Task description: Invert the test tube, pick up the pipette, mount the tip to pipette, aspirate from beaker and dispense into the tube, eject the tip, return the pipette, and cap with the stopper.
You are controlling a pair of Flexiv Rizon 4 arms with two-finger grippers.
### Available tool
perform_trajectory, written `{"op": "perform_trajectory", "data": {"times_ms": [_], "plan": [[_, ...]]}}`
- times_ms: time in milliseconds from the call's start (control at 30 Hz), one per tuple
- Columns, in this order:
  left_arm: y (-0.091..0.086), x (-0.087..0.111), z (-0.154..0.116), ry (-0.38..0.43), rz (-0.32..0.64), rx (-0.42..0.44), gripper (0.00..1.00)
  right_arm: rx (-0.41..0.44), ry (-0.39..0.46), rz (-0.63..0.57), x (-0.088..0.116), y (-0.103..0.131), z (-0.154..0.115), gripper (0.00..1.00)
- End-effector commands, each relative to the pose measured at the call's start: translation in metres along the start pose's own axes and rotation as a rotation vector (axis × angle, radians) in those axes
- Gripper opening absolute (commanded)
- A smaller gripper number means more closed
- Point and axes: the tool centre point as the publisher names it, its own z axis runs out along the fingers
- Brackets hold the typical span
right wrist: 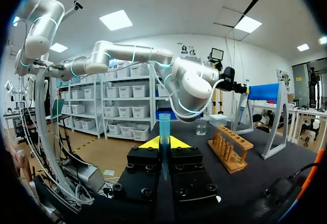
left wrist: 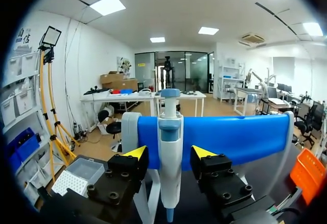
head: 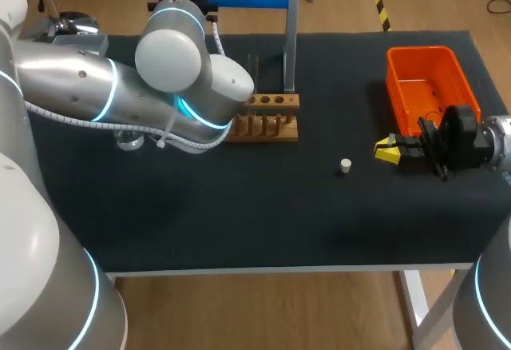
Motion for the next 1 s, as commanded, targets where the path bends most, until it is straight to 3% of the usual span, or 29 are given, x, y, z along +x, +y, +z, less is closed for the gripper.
{"op": "perform_trajectory", "data": {"times_ms": [33,567,900,933,967,1000], "plan": [[0.0011,-0.0012,0.0043,0.007,0.000,0.003,0.51,0.001,-0.001,-0.001,0.0005,0.0002,-0.0004,0.00],[-0.0013,-0.0005,0.0099,0.017,0.003,0.004,0.53,0.001,-0.001,-0.001,0.0005,0.0002,-0.0004,0.00],[-0.0013,-0.0007,0.0111,0.018,0.000,0.003,0.49,0.001,-0.001,-0.001,0.0005,0.0002,-0.0004,0.00],[-0.0013,-0.0008,0.0111,0.018,0.000,0.003,0.47,0.001,-0.001,-0.001,0.0005,0.0002,-0.0004,0.00],[-0.0012,-0.0008,0.0112,0.018,0.000,0.003,0.36,0.001,-0.001,-0.001,0.0005,0.0002,-0.0004,0.00],[-0.0011,-0.0008,0.0112,0.019,0.000,0.003,0.07,0.001,-0.001,-0.001,0.0005,0.0002,-0.0004,0.00]]}}
